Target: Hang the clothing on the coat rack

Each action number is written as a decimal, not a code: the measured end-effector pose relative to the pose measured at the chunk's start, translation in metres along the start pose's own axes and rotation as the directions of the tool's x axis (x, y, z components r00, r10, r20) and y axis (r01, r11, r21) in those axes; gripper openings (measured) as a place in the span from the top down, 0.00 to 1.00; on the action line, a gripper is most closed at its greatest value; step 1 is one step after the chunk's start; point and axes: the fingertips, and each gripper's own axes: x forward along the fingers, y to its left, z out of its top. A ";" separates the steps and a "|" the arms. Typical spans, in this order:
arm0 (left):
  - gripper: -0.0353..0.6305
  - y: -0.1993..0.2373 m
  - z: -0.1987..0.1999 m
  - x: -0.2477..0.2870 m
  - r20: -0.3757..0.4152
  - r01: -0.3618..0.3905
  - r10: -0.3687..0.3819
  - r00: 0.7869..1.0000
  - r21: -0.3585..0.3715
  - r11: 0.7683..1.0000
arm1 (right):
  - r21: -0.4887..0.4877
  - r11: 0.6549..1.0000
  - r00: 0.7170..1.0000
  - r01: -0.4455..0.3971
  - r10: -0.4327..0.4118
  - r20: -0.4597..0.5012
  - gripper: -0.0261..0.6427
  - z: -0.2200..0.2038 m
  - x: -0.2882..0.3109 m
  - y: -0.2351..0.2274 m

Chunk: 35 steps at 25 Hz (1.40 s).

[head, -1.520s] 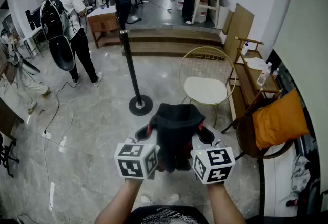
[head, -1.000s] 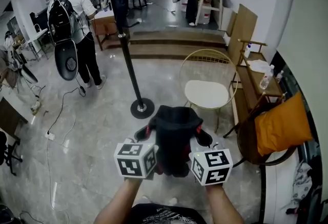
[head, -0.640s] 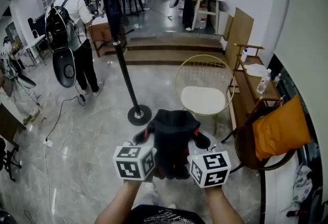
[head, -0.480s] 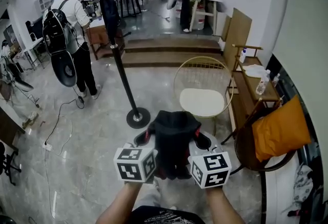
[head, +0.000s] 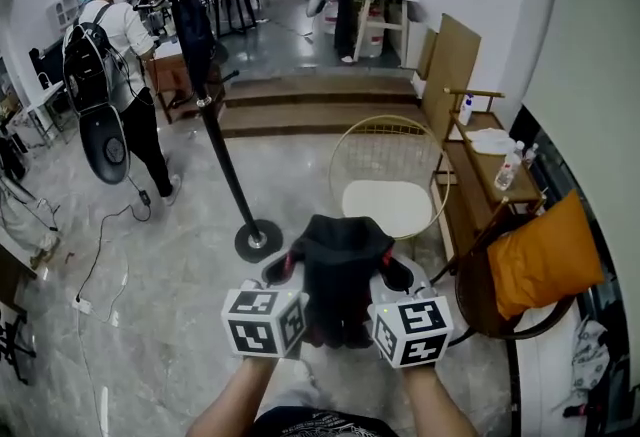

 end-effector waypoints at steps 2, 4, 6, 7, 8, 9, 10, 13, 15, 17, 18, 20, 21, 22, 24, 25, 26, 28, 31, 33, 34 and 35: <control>0.91 0.011 0.006 0.009 -0.002 0.009 -0.009 1.000 0.000 1.000 | 0.004 1.000 1.000 0.014 -0.014 -0.001 0.94 0.004 0.013 -0.001; 0.91 0.022 0.011 0.018 -0.004 0.017 -0.017 1.000 -0.001 1.000 | 0.006 1.000 1.000 0.026 -0.026 -0.005 0.94 0.007 0.027 -0.001; 0.91 0.033 0.016 0.027 -0.006 0.026 -0.026 1.000 -0.003 1.000 | 0.008 0.999 0.999 0.036 -0.036 -0.011 0.94 0.009 0.041 0.000; 0.91 0.039 0.019 0.031 -0.007 0.029 -0.029 1.000 -0.003 1.000 | 0.009 0.999 0.999 0.040 -0.040 -0.013 0.94 0.010 0.048 0.001; 0.91 0.045 0.022 0.035 -0.007 0.032 -0.032 0.999 -0.003 0.999 | 0.010 0.999 0.999 0.043 -0.043 -0.015 0.94 0.012 0.055 0.003; 0.91 0.051 0.024 0.038 -0.007 0.035 -0.035 0.999 -0.003 0.999 | 0.010 0.999 0.999 0.047 -0.046 -0.016 0.94 0.014 0.062 0.004; 0.91 0.057 0.027 0.042 -0.007 0.037 -0.037 0.999 -0.004 0.999 | 0.012 0.999 0.999 0.049 -0.049 -0.017 0.94 0.015 0.069 0.005; 0.91 0.076 0.034 0.052 -0.009 0.043 -0.043 0.999 -0.008 0.999 | 0.013 0.998 0.998 0.055 -0.055 -0.022 0.94 0.019 0.089 0.010; 0.91 0.088 0.038 0.059 -0.007 0.046 -0.046 0.999 -0.013 0.999 | 0.009 0.998 0.998 0.057 -0.057 -0.026 0.94 0.022 0.102 0.014; 0.91 0.099 0.041 0.066 -0.006 0.051 -0.051 0.999 -0.019 0.999 | 0.005 0.998 0.998 0.061 -0.061 -0.031 0.94 0.024 0.113 0.017; 0.91 0.104 0.043 0.069 -0.008 0.054 -0.054 0.998 -0.022 0.998 | 0.004 0.998 0.997 0.064 -0.064 -0.034 0.94 0.025 0.119 0.019; 0.91 0.114 0.047 0.075 -0.009 0.062 -0.062 0.998 -0.029 0.998 | 0.001 0.998 0.997 0.069 -0.069 -0.037 0.94 0.028 0.130 0.022; 0.91 0.119 0.049 0.078 -0.008 0.065 -0.066 0.998 -0.033 0.997 | 0.000 0.998 0.997 0.071 -0.070 -0.038 0.94 0.030 0.135 0.023; 0.91 0.124 0.052 0.080 -0.005 0.068 -0.068 0.998 -0.036 0.997 | -0.002 0.997 0.997 0.072 -0.072 -0.037 0.94 0.032 0.141 0.025; 0.91 0.133 0.057 0.085 0.000 0.069 -0.069 0.998 -0.040 0.997 | -0.005 0.998 0.997 0.070 -0.070 -0.035 0.94 0.036 0.151 0.027; 0.91 0.137 0.058 0.088 0.000 0.068 -0.068 0.998 -0.041 0.997 | -0.007 0.998 0.997 0.068 -0.068 -0.035 0.94 0.037 0.156 0.028; 0.91 0.141 0.059 0.090 -0.001 0.067 -0.068 0.998 -0.041 0.997 | -0.008 0.998 0.997 0.066 -0.066 -0.034 0.94 0.037 0.160 0.029; 0.91 0.148 0.060 0.094 -0.002 0.064 -0.064 0.998 -0.040 0.997 | -0.008 0.998 0.997 0.064 -0.064 -0.032 0.94 0.038 0.169 0.031; 0.91 0.157 0.063 0.104 -0.002 0.058 -0.059 0.998 -0.037 0.998 | -0.006 0.998 0.998 0.058 -0.058 -0.030 0.94 0.039 0.183 0.030; 0.91 0.161 0.065 0.112 -0.005 0.054 -0.054 0.999 -0.035 0.998 | -0.004 0.999 0.998 0.053 -0.053 -0.029 0.94 0.040 0.191 0.026; 0.91 0.162 0.066 0.117 -0.006 0.051 -0.051 0.999 -0.034 0.998 | -0.004 0.999 0.998 0.050 -0.050 -0.028 0.94 0.040 0.196 0.023; 0.91 0.163 0.067 0.121 -0.006 0.048 -0.048 0.999 -0.033 0.998 | -0.004 0.999 0.999 0.046 -0.046 -0.027 0.94 0.041 0.200 0.020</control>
